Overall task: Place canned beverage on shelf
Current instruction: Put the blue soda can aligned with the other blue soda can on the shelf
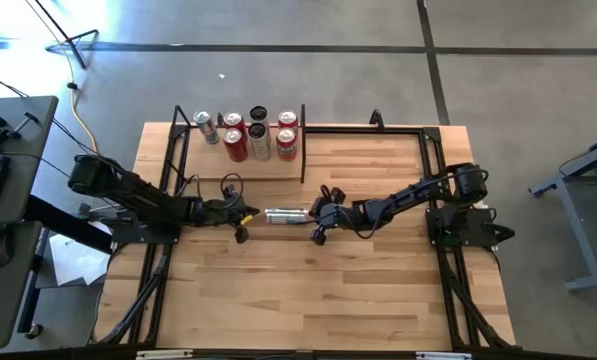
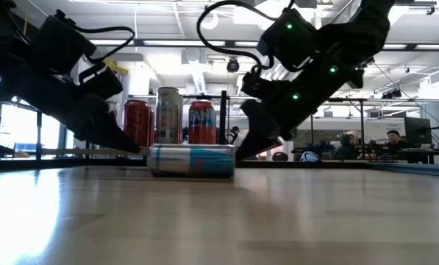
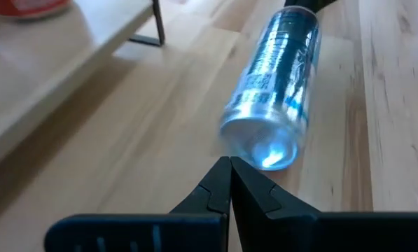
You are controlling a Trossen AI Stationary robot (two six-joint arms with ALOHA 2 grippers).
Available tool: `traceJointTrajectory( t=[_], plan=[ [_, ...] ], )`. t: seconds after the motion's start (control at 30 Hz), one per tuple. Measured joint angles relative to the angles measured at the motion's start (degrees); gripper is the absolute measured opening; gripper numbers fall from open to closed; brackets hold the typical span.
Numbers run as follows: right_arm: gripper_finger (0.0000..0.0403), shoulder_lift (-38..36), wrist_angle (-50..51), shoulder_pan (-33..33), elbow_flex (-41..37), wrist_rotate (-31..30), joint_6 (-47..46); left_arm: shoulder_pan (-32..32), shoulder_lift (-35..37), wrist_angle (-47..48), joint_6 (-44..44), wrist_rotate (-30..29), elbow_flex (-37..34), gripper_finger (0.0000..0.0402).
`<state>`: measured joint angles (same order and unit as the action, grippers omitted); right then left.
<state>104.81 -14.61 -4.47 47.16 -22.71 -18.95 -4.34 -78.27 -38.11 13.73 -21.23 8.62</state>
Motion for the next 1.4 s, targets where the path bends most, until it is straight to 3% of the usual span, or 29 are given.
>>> traceJointTrajectory(
  t=[0.43, 0.77, 1.07, 1.4],
  plan=[
    [0.0000, 2.13, 1.12, 0.13, 6.92, 1.52, 4.90, -0.16, -9.74, -1.94, 0.13, 0.17, 3.46, 0.0000],
    [0.0000, 1.71, 0.30, -0.08, 7.39, 1.66, 4.43, -0.22, -9.93, -1.58, 0.14, -0.07, 3.33, 0.0000],
    [0.0000, 1.43, 2.74, 0.04, 15.68, 0.18, 7.21, -0.33, -9.89, 2.03, -0.78, -1.31, 3.46, 0.0000],
    [0.0000, 3.05, 0.87, 1.00, 20.34, 5.09, 7.44, -0.24, -9.89, 2.10, -1.41, -1.93, 3.71, 0.0000]
  ],
)
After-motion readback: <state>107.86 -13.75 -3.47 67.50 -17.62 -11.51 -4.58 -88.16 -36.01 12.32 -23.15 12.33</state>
